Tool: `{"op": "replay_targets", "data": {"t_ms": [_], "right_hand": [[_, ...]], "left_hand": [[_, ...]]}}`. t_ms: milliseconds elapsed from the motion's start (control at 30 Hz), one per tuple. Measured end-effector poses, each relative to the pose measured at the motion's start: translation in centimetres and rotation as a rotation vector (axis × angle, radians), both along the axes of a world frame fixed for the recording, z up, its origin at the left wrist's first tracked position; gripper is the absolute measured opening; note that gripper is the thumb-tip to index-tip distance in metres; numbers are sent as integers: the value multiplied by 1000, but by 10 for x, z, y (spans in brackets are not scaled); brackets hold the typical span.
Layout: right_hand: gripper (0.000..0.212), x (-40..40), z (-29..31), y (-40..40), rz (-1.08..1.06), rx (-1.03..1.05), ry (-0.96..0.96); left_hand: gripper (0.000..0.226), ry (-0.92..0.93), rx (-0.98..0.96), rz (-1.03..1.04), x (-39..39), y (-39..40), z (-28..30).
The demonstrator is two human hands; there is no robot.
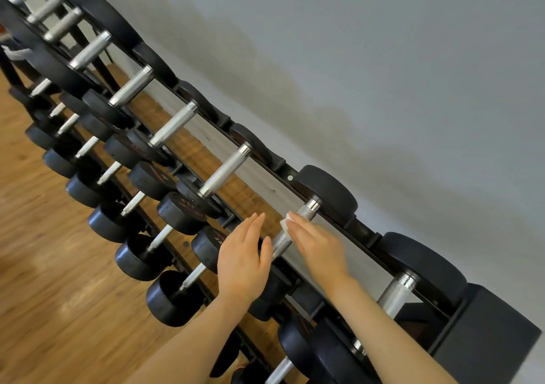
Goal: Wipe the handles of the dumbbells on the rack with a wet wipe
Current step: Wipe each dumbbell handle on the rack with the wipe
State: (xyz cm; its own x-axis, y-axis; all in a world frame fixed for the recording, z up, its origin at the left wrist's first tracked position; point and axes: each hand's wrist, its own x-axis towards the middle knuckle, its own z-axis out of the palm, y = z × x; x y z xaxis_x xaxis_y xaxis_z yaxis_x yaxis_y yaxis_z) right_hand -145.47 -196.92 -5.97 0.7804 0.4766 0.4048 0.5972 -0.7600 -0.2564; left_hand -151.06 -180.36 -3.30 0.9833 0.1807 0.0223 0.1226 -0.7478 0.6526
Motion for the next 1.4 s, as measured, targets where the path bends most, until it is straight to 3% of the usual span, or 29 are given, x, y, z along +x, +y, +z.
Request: {"op": "replay_targets", "data": {"t_ms": [200, 367, 533, 700, 867, 1033, 1233, 1400], "right_hand": [[48, 12, 7, -6, -177, 32, -26], [49, 2, -8, 2, -34, -46, -3], [47, 16, 3, -3, -173, -8, -2], [48, 10, 3, -6, 49, -69, -28], [51, 18, 7, -21, -53, -30, -86], [54, 3, -2, -5, 61, -58, 13], [56, 13, 5, -10, -145, 75, -35], [54, -9, -6, 4, 76, 36, 73]], "left_hand": [[52, -43, 132, -61, -23, 3, -14], [50, -62, 135, -61, -23, 5, -19], [48, -85, 119, -76, -22, 6, -21], [49, -68, 126, -86, -22, 7, -22], [49, -74, 125, -85, -21, 7, -22], [48, -85, 123, -84, -21, 7, -21], [48, -97, 126, -81, -21, 7, -22], [47, -99, 126, -88, -21, 6, -22]]}}
